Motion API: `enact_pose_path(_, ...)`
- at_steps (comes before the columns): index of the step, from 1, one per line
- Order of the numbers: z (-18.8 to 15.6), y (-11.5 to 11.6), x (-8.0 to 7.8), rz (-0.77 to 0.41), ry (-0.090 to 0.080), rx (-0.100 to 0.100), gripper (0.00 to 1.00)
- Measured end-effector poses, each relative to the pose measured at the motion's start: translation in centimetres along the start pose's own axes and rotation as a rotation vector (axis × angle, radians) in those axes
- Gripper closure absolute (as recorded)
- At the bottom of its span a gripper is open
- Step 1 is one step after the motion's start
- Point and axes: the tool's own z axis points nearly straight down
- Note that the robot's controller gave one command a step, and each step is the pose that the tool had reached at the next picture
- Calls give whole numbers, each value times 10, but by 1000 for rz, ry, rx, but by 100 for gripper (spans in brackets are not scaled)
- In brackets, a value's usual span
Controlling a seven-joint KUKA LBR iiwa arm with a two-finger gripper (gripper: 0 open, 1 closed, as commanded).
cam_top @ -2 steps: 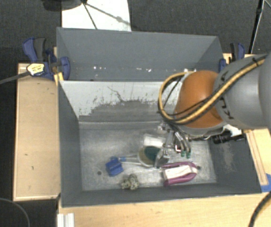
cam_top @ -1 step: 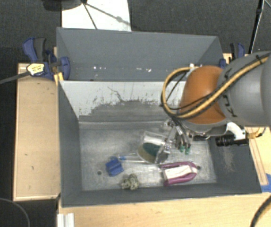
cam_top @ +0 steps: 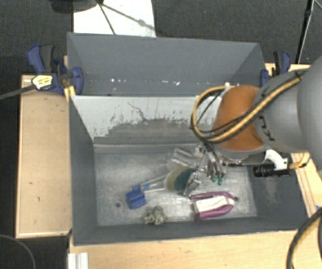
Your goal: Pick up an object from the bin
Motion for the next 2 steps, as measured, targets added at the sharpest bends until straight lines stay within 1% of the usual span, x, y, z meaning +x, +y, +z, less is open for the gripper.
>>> enact_pose_path(1,-2,1,-1,-3,0,0,0)
enact_pose_path(2,-6,1,-6,-2,-16,-3,100)
